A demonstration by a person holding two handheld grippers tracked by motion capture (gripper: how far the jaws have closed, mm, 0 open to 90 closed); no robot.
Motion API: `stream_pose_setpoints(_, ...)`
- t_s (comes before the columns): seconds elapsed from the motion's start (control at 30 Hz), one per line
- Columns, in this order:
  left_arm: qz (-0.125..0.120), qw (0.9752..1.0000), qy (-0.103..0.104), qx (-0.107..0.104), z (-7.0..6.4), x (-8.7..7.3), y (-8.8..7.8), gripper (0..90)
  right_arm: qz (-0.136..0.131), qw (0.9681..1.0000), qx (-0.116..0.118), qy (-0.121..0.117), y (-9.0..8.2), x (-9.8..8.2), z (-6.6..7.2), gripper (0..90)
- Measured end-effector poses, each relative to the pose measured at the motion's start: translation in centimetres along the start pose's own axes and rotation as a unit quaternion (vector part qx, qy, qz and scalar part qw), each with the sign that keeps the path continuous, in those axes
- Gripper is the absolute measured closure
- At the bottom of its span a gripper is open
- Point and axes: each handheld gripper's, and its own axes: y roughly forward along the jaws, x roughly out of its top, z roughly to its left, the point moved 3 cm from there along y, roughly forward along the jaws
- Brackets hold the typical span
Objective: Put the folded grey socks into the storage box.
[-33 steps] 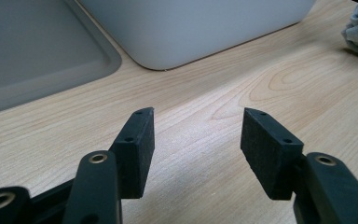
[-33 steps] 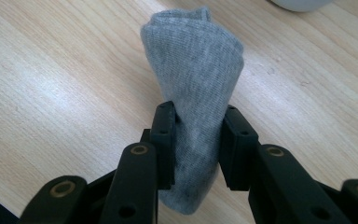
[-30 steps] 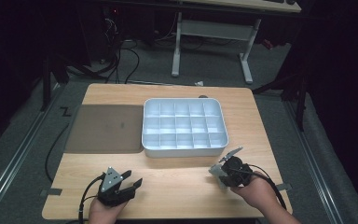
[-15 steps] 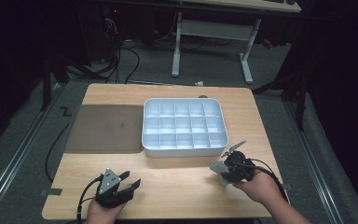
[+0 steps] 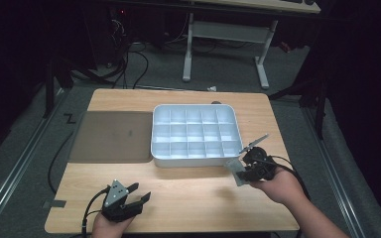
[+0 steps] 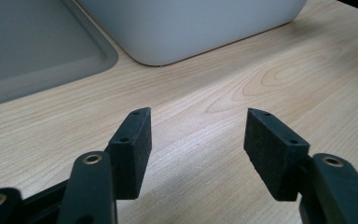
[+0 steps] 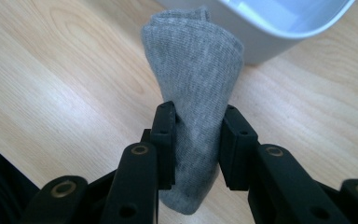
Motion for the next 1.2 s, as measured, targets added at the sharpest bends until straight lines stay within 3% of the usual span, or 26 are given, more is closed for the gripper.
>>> stream_pose_setpoints(0.37, -0.011, 0.9999, 0.007, -0.006, -0.1, 0.2, -0.5, 32.8, -0.004, 1.0000, -0.005, 0.006, -1.5, 3.0, -1.0, 71.0)
stream_pose_setpoints(0.8, -0.006, 0.9999, 0.008, -0.002, 0.0, -0.1, -0.7, 32.8, 0.015, 0.9992, -0.033, 0.014, -0.8, 6.1, -3.0, 71.1)
stream_pose_setpoints(1.07, -0.008, 0.9999, 0.007, -0.001, 0.0, -0.1, -0.8, 33.0, 0.037, 0.9986, -0.035, 0.015, -0.1, 7.5, -3.6, 71.1)
stream_pose_setpoints(1.2, -0.007, 1.0000, 0.006, -0.003, 0.0, -0.1, -0.8, 33.0, 0.040, 0.9980, -0.036, 0.033, 0.4, 8.1, -4.4, 71.1)
